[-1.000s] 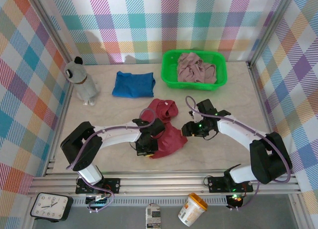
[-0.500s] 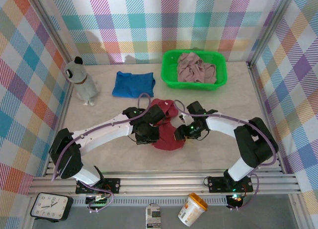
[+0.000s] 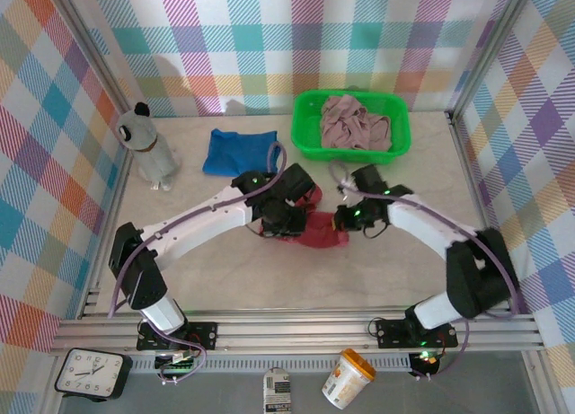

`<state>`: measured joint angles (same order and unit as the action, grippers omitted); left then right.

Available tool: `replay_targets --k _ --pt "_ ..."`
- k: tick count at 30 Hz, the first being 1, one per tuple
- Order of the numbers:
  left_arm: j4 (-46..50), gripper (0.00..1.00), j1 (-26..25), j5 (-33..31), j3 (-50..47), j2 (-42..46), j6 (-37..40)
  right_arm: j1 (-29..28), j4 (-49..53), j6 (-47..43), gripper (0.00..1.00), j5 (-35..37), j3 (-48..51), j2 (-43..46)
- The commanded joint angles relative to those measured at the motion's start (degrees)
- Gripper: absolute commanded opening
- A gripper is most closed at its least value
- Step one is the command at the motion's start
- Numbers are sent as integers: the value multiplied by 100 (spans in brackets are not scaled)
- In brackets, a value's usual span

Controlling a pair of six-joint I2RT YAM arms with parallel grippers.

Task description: Fold and stack the tank tops

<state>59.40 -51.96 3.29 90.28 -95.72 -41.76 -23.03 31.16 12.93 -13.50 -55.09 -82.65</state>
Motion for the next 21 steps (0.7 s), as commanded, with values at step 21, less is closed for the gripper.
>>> replay_targets --k 21 --pt "811 0 1390 -923 -631 846 903 -1430 272 -199 4 -332 -62 886"
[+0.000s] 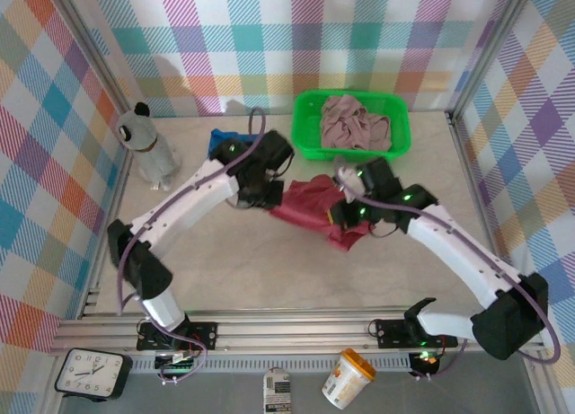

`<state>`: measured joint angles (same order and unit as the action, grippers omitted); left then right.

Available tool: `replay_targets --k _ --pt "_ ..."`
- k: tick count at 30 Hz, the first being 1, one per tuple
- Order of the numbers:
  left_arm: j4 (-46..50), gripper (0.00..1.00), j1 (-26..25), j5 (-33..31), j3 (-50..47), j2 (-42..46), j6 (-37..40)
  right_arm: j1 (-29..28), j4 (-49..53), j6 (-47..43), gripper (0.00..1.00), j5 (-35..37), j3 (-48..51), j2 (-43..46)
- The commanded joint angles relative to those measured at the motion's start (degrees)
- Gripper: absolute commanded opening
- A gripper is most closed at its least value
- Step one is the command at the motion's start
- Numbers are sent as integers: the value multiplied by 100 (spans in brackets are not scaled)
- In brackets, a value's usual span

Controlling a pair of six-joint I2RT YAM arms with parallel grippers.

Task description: Fold and stack the tank tops

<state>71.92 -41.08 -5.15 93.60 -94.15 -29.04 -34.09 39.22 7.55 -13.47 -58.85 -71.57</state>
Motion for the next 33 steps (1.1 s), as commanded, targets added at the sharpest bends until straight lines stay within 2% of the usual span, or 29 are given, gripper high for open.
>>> replay_targets --k 1,5,9,11,13,15,19,22,25,33 --pt "-607 0 399 -17 -1421 889 -439 -556 -748 393 6 -397 403 -412" --pt "-745 0 654 -253 -2458 1266 -572 -1262 -1232 397 12 -526 320 -1165" --pt "-789 0 954 -451 -2852 1575 -603 -1453 -1222 253 15 -471 65 -1541" --pt "-795 0 1018 -389 -2883 1619 -553 -1452 -1116 177 24 -444 8 -1517" --pt "-736 0 1044 -429 -2917 1604 -501 -1452 -966 144 37 -335 30 -1343" --pt "-714 0 1075 -420 -2965 1561 -466 -1430 -769 141 41 -206 88 -1162" --pt "-734 0 1076 -362 -3080 1618 -490 -1382 -469 215 43 -14 466 -744" --pt "-547 0 1100 -674 -3076 1645 -478 -1390 -351 183 43 35 707 -799" --pt "-443 0 1144 -896 -3082 1697 -425 -1438 -731 203 43 -100 856 -885" --pt "-547 0 1197 -721 -3242 1679 -368 -1862 -1212 -407 50 -171 203 -1875"
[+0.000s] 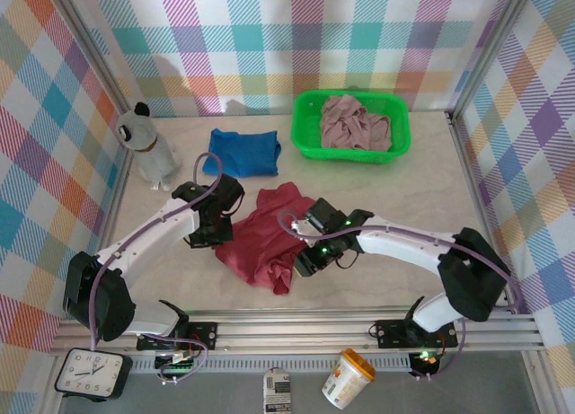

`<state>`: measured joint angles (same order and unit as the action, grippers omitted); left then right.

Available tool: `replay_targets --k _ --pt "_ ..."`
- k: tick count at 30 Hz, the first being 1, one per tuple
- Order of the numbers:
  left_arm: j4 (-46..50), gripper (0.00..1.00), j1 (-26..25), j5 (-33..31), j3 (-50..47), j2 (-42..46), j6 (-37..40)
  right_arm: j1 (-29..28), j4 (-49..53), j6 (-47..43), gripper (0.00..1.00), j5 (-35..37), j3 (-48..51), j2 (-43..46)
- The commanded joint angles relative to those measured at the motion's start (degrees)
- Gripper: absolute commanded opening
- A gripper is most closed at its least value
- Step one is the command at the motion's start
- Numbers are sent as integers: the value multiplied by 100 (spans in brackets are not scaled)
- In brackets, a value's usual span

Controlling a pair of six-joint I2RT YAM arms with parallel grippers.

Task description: Fold and stack the tank tops

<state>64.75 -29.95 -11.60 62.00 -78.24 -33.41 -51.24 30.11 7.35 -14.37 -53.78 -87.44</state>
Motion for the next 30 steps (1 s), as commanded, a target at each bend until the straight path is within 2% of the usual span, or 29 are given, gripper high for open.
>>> replay_targets --k 1,5,11,13,16,18,21,26,30 --pt "176 0 94 -101 -90 84 81 -171 -328 -463 51 -106 -370 -447" --pt "187 0 163 -113 -101 71 148 -351 -451 -626 53 -215 -474 -837" --pt "365 0 231 -252 197 128 260 -514 -172 -758 51 164 -591 -1347" --pt "521 0 289 -397 369 173 318 -517 -137 -752 46 284 -532 -1372" --pt "631 0 379 -487 592 304 368 -463 -63 -612 22 536 -511 -1397" --pt "732 0 424 -527 745 372 395 -386 -20 -472 10 828 -490 -1270" --pt "853 0 441 -552 864 443 428 -102 262 -308 4 1414 -475 -951" --pt "885 0 455 -605 831 535 423 681 1155 -373 1 2445 -604 -288" --pt "610 0 464 -245 458 576 326 982 1513 -815 0 2973 -744 269"
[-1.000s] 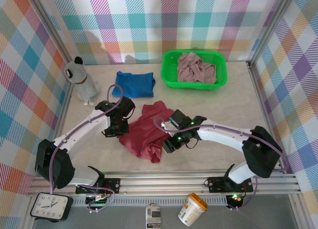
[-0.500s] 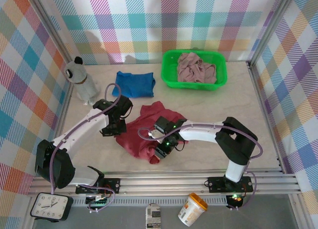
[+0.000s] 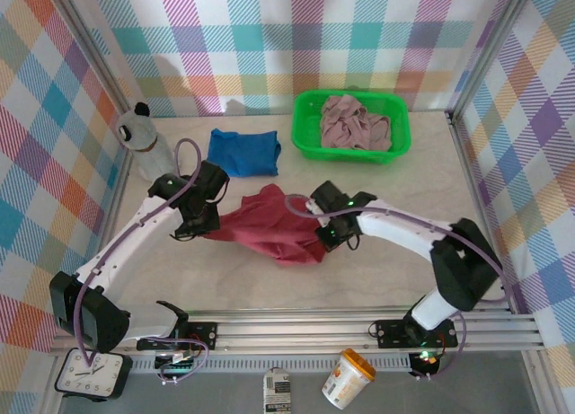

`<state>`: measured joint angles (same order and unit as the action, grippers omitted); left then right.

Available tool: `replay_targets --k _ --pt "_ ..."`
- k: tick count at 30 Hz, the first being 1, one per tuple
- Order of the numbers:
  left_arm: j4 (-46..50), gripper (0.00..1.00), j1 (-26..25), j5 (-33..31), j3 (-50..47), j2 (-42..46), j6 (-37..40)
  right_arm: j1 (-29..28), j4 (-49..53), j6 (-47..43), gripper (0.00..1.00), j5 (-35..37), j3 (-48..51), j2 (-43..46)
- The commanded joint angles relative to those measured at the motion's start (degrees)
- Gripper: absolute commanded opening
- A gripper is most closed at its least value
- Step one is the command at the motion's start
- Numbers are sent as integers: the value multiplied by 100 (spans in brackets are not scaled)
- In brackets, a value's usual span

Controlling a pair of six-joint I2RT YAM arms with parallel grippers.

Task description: Fold and stack the tank tops

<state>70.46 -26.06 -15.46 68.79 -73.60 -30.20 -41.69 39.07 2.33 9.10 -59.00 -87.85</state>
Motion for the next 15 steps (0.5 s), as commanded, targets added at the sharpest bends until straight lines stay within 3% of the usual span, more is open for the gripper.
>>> replay_targets --k 1,4,7,12,15 --pt "-29 0 73 226 -337 126 -44 30 739 -436 0 649 -313 416" --pt "-115 0 77 268 -518 190 -124 14 840 -623 0 441 -404 701" --pt "-110 0 95 182 -650 218 -138 -244 653 -749 1 -304 -301 962" --pt "-214 0 152 224 -771 146 -117 -911 249 -727 2 -870 132 436" --pt "-216 0 169 197 -790 99 -79 -998 -157 -492 3 -1068 187 230"
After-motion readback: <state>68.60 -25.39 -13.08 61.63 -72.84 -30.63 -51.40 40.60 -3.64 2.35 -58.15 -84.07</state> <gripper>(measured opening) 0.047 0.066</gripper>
